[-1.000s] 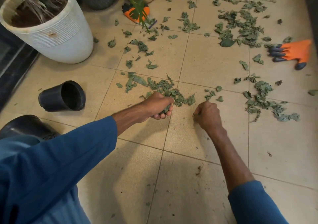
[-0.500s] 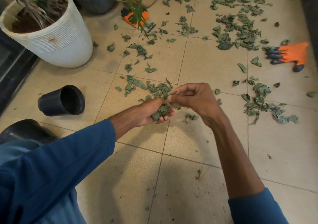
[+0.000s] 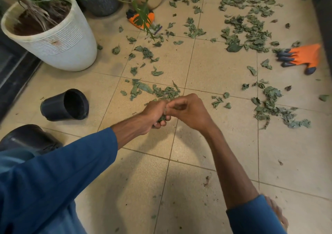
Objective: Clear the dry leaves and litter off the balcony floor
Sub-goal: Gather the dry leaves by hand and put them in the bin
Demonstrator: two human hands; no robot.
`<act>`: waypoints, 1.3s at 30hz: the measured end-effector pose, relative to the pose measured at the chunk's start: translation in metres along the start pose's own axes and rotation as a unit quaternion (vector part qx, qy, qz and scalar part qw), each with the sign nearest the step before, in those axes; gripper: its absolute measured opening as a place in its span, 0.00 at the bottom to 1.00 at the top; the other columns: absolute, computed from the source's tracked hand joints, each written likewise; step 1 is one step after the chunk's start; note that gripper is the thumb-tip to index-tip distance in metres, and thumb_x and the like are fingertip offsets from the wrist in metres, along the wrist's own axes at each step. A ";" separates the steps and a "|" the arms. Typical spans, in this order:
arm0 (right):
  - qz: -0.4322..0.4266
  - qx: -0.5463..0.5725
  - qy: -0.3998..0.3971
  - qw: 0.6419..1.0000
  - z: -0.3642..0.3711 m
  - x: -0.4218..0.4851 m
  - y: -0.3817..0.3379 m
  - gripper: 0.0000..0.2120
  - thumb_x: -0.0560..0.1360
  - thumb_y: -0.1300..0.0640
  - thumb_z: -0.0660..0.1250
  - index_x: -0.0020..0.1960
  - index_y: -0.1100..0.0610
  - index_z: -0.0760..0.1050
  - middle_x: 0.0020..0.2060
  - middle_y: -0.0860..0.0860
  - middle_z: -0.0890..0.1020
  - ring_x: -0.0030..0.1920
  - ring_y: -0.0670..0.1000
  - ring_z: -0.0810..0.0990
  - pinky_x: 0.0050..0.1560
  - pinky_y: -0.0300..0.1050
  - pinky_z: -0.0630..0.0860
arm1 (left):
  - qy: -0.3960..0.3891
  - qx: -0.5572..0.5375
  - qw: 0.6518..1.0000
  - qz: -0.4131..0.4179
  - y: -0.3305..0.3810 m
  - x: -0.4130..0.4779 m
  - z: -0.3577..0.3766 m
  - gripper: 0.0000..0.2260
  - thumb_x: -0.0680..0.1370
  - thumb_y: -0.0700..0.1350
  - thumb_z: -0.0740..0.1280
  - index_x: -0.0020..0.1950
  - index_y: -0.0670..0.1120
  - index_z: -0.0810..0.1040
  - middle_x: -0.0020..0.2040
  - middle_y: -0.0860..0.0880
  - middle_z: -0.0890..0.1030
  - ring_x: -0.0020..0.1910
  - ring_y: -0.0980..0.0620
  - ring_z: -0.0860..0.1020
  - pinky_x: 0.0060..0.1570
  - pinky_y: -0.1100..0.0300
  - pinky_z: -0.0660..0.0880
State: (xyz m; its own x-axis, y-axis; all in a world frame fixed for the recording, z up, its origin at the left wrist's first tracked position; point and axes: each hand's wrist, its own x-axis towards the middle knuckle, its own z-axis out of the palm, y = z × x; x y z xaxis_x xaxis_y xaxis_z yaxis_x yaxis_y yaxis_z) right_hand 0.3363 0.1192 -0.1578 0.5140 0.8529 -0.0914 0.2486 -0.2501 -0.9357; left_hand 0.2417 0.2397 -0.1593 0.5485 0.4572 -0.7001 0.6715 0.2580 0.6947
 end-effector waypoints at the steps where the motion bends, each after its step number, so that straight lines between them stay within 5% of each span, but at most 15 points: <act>1: 0.020 0.029 -0.021 0.999 -0.011 -0.001 0.003 0.07 0.74 0.60 0.76 0.52 0.57 0.86 0.41 0.48 0.87 0.39 0.48 0.85 0.41 0.45 0.83 | 0.012 0.005 1.000 0.000 0.000 -0.001 0.000 0.15 0.85 0.48 0.58 0.52 0.43 0.81 0.29 0.50 0.76 0.22 0.55 0.69 0.17 0.67 0.59; 5: 0.127 -0.039 0.067 0.989 -0.048 -0.008 0.040 0.08 0.74 0.59 0.75 0.53 0.56 0.84 0.45 0.48 0.87 0.40 0.47 0.86 0.45 0.50 0.85 | 0.022 -0.006 1.000 -0.011 0.000 -0.002 -0.003 0.14 0.85 0.49 0.62 0.41 0.46 0.76 0.27 0.51 0.75 0.21 0.55 0.67 0.17 0.67 0.58; 10: 0.246 -0.186 0.159 0.938 -0.023 -0.020 0.091 0.16 0.70 0.49 0.80 0.52 0.56 0.81 0.43 0.47 0.82 0.35 0.45 0.81 0.33 0.38 0.75 | 0.014 -0.007 1.000 -0.014 0.000 -0.001 -0.004 0.14 0.85 0.48 0.62 0.41 0.45 0.75 0.28 0.51 0.75 0.22 0.54 0.68 0.17 0.67 0.58; 15: 0.195 -0.199 0.191 0.941 0.027 -0.025 0.109 0.01 0.76 0.61 0.73 0.46 0.58 0.82 0.41 0.52 0.86 0.33 0.46 0.81 0.35 0.43 0.82 | 0.003 0.005 1.000 -0.011 0.000 0.001 -0.002 0.14 0.85 0.47 0.62 0.41 0.45 0.76 0.29 0.51 0.76 0.23 0.54 0.68 0.18 0.66 0.59; 17: 0.203 -0.188 0.191 0.942 0.025 -0.024 0.109 0.04 0.76 0.64 0.71 0.44 0.58 0.83 0.39 0.51 0.86 0.32 0.45 0.81 0.32 0.41 0.81 | -0.001 0.008 1.000 -0.012 0.001 0.000 0.000 0.14 0.85 0.48 0.62 0.42 0.45 0.76 0.29 0.51 0.77 0.23 0.54 0.69 0.18 0.66 0.60; 20: 0.196 -0.085 0.154 0.965 0.004 -0.023 0.088 0.03 0.75 0.65 0.73 0.44 0.59 0.85 0.37 0.48 0.85 0.28 0.39 0.80 0.28 0.31 0.76 | -0.004 -0.003 1.000 -0.019 0.001 -0.003 -0.001 0.14 0.85 0.49 0.62 0.42 0.45 0.77 0.30 0.50 0.78 0.24 0.54 0.70 0.18 0.67 0.61; 25: 0.102 0.137 0.097 0.981 -0.022 -0.019 0.025 0.09 0.71 0.63 0.78 0.51 0.62 0.86 0.41 0.52 0.88 0.40 0.50 0.87 0.42 0.43 0.84 | -0.008 -0.044 0.998 -0.042 0.003 -0.005 0.000 0.13 0.85 0.49 0.62 0.48 0.43 0.79 0.35 0.48 0.80 0.25 0.54 0.72 0.18 0.66 0.62; 30: 0.005 0.025 0.087 0.996 0.002 -0.007 -0.001 0.09 0.72 0.63 0.77 0.52 0.58 0.87 0.40 0.51 0.88 0.36 0.46 0.86 0.43 0.43 0.84 | -0.026 -0.085 0.995 -0.045 0.007 -0.005 0.002 0.17 0.84 0.40 0.55 0.57 0.49 0.83 0.34 0.49 0.78 0.26 0.55 0.72 0.17 0.68 0.62; 34: 0.032 -0.050 0.110 0.992 0.019 -0.002 -0.002 0.11 0.70 0.60 0.80 0.52 0.53 0.87 0.38 0.47 0.87 0.35 0.41 0.85 0.43 0.43 0.84 | -0.028 -0.103 0.992 -0.062 0.006 -0.005 -0.001 0.17 0.85 0.41 0.53 0.56 0.50 0.82 0.28 0.51 0.75 0.25 0.55 0.70 0.18 0.68 0.60; 37: 0.057 -0.009 0.109 0.992 0.023 0.002 -0.003 0.10 0.68 0.64 0.80 0.47 0.55 0.85 0.35 0.47 0.86 0.34 0.43 0.85 0.40 0.42 0.84 | 0.008 -0.089 0.994 -0.059 0.004 0.000 -0.002 0.16 0.86 0.50 0.56 0.62 0.44 0.80 0.29 0.50 0.76 0.23 0.55 0.70 0.17 0.67 0.60; 39: 0.077 0.068 0.091 0.991 0.023 0.004 -0.006 0.11 0.69 0.66 0.79 0.50 0.59 0.84 0.37 0.51 0.87 0.37 0.46 0.87 0.41 0.41 0.83 | 0.057 -0.044 0.997 -0.029 0.002 0.004 -0.006 0.14 0.86 0.49 0.59 0.57 0.41 0.81 0.32 0.48 0.77 0.21 0.56 0.70 0.18 0.68 0.59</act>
State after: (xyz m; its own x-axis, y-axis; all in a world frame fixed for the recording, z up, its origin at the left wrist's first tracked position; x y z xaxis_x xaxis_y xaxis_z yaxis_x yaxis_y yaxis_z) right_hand 0.3174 0.1345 -0.1601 0.6793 0.7099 -0.1860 0.0495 -0.2971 -0.9535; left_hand 0.2417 0.2471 -0.1598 0.4464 0.5314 -0.7199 0.6521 0.3577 0.6684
